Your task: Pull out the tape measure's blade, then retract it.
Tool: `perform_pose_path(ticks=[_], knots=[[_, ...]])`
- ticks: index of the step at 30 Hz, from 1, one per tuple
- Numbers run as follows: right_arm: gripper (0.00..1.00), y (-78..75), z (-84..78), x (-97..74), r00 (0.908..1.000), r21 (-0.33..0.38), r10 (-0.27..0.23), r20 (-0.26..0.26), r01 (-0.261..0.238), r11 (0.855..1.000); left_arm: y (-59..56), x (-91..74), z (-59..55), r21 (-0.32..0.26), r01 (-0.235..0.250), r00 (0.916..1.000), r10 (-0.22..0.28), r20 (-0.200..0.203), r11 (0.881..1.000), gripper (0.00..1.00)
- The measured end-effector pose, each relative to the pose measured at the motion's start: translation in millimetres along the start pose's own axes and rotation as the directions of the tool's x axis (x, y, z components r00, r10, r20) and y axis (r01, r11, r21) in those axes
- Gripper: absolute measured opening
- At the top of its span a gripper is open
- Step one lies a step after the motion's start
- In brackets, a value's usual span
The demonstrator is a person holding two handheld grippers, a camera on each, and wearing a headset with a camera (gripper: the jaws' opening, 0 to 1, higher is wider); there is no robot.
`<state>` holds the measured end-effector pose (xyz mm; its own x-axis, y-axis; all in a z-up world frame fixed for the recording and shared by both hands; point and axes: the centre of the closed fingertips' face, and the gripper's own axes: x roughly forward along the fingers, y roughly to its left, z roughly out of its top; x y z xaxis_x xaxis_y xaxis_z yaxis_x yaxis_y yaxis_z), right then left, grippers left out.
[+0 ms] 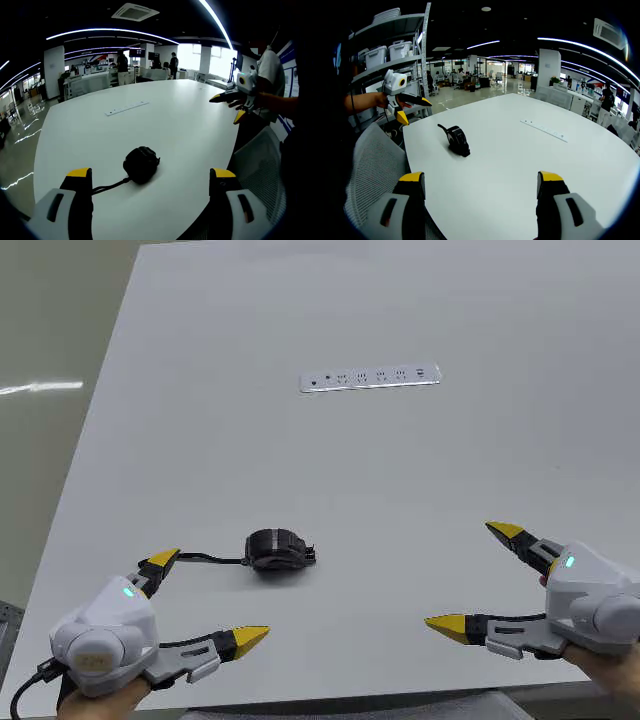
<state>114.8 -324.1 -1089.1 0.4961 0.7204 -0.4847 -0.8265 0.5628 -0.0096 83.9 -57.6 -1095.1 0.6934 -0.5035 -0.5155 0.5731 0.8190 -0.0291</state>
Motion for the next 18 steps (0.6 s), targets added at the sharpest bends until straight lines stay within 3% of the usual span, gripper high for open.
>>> perform_pose_path(ticks=[18], knots=[[0.94,1.3,-4.1,1.1,0.9998,-0.005,0.009,-0.017,-0.009,1.0,-0.2,1.3,-2.3,0.005,0.001,1.0,-0.001,-0.007,1.0,0.95]])
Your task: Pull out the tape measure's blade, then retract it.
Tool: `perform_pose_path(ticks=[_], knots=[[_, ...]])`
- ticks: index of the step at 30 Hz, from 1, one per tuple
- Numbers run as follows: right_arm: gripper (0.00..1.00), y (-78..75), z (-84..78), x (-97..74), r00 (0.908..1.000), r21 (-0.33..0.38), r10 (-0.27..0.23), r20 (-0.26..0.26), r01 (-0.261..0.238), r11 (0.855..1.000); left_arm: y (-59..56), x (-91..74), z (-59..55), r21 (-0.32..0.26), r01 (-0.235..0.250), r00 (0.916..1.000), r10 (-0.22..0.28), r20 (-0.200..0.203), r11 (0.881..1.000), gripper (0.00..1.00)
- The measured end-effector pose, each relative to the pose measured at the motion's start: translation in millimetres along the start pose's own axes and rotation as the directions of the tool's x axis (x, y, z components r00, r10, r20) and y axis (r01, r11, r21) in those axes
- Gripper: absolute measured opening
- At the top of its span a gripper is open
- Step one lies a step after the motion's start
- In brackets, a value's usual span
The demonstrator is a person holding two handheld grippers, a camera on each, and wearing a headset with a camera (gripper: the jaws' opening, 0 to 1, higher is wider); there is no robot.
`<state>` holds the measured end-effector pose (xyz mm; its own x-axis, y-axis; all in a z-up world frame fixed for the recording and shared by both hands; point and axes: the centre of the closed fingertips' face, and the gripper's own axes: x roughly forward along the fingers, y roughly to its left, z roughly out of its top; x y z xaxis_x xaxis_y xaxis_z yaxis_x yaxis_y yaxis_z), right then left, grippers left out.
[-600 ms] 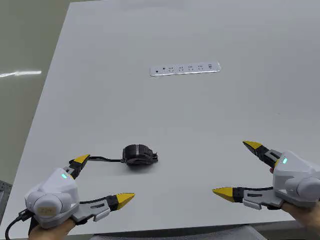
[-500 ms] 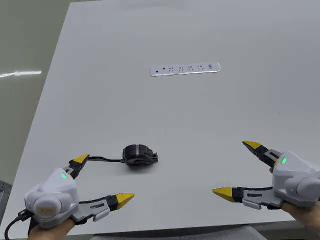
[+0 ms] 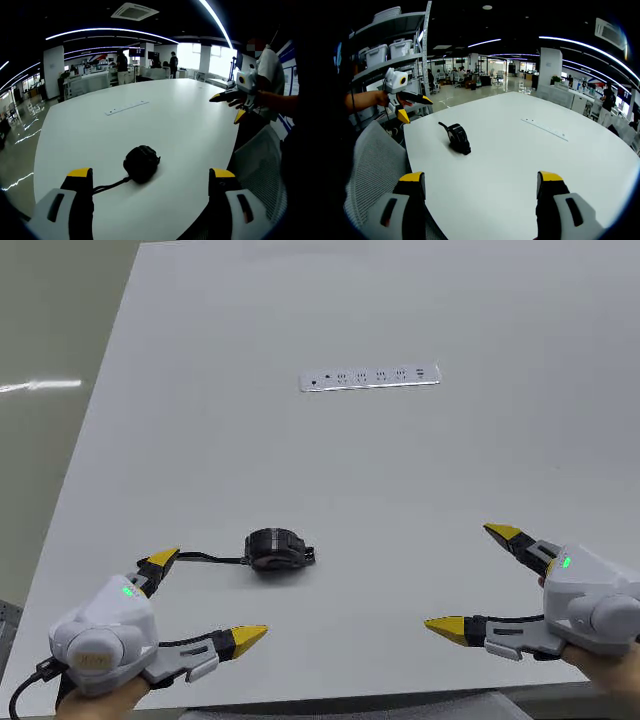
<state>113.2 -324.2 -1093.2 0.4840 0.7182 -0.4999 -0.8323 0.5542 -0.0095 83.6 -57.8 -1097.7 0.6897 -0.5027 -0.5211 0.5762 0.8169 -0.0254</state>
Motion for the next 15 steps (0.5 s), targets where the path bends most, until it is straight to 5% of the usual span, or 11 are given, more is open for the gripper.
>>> perform_pose_path(ticks=[15], knots=[[0.93,-1.2,-2.6,1.7,1.0,0.0,-0.001,-0.005,0.001,1.0,2.3,1.8,1.0,0.005,-0.003,1.0,0.003,0.005,1.0,0.97]])
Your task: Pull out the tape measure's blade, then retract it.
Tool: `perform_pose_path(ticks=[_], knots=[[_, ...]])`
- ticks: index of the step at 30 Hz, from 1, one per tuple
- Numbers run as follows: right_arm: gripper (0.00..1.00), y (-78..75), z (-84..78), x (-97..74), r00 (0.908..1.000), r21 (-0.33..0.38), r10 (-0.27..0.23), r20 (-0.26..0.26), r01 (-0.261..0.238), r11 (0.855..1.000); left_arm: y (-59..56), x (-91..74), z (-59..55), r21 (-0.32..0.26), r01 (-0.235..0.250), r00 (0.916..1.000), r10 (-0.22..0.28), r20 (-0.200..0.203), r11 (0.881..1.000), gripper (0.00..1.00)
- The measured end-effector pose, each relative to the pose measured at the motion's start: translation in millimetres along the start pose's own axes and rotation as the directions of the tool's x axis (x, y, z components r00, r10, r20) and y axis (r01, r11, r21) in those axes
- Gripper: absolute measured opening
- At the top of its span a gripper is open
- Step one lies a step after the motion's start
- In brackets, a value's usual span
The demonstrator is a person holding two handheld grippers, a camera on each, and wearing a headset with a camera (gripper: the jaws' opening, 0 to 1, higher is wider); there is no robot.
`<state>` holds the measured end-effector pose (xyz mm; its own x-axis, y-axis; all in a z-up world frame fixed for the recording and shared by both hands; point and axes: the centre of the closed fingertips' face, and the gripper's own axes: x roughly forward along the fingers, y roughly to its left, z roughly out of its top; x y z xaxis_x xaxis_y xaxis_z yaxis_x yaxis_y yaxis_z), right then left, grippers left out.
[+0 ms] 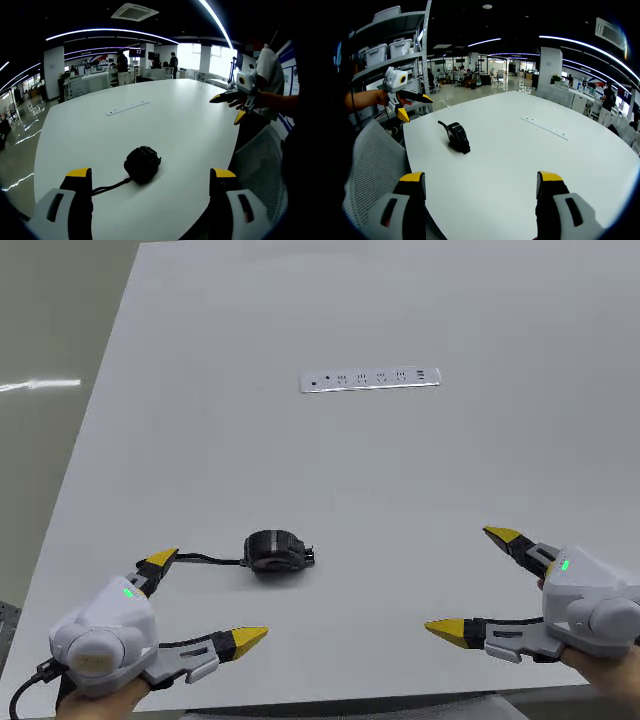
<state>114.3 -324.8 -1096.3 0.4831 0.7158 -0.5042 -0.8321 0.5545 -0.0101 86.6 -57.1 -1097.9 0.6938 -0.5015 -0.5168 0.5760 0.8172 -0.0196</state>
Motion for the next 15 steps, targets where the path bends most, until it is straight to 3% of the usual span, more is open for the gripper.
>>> perform_pose_path(ticks=[15], knots=[[0.93,-4.0,0.1,2.0,0.9999,-0.009,0.01,-0.004,-0.01,1.0,5.0,3.8,1.6,0.015,0.007,0.9999,-0.007,-0.009,1.0,0.99]])
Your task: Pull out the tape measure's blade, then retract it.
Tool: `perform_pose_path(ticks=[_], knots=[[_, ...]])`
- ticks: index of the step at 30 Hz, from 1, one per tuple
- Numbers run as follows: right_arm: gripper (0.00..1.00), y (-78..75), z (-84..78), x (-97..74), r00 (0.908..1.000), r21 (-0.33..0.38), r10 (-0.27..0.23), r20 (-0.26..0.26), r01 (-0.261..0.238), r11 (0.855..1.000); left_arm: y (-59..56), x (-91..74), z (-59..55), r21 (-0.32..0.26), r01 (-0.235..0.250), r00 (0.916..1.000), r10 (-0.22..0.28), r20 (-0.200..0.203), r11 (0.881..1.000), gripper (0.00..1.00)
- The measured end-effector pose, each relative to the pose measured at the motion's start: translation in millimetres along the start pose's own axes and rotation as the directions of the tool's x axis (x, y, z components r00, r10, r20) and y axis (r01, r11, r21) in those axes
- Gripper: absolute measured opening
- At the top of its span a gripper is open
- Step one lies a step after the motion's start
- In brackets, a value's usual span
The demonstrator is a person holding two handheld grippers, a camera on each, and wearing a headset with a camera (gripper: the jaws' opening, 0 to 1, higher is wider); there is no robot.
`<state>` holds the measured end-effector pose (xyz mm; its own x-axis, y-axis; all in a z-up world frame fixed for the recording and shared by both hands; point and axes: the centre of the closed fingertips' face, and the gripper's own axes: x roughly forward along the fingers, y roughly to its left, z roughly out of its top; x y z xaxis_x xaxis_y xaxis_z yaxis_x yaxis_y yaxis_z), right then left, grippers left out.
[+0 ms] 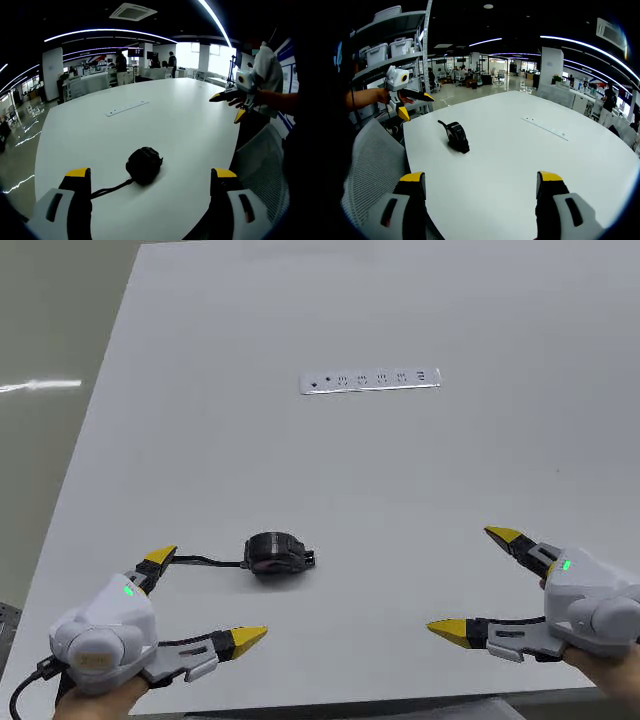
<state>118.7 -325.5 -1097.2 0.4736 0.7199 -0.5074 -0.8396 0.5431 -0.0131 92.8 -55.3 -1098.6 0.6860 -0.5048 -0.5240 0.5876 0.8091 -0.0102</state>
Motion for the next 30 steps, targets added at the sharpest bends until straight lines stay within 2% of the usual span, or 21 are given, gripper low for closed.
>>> perform_pose_path(ticks=[8,13,19,30], knots=[[0.88,-1.5,1.3,3.8,0.9995,-0.046,0.032,0.007,-0.031,0.998,3.8,4.8,0.1,0.025,0.017,0.9997,-0.016,-0.018,1.0,0.99],[0.85,-4.2,-0.2,8.6,0.9986,-0.075,0.052,-0.002,-0.052,0.996,5.9,10.1,-0.1,0.057,0.042,0.9988,-0.041,-0.029,0.997,0.94],[0.8,-6.1,-1.8,16.0,0.9965,-0.103,0.083,-0.008,-0.083,0.991,9.6,17.0,-1.4,0.07,0.067,0.9967,-0.063,-0.052,0.995,0.9],[0.73,-11.1,-7.4,33.1,0.9902,-0.14,0.136,-0.031,-0.14,0.98,16.3,35.7,-6.9,0.13,0.119,0.9912,-0.11,-0.074,0.984,0.78]])
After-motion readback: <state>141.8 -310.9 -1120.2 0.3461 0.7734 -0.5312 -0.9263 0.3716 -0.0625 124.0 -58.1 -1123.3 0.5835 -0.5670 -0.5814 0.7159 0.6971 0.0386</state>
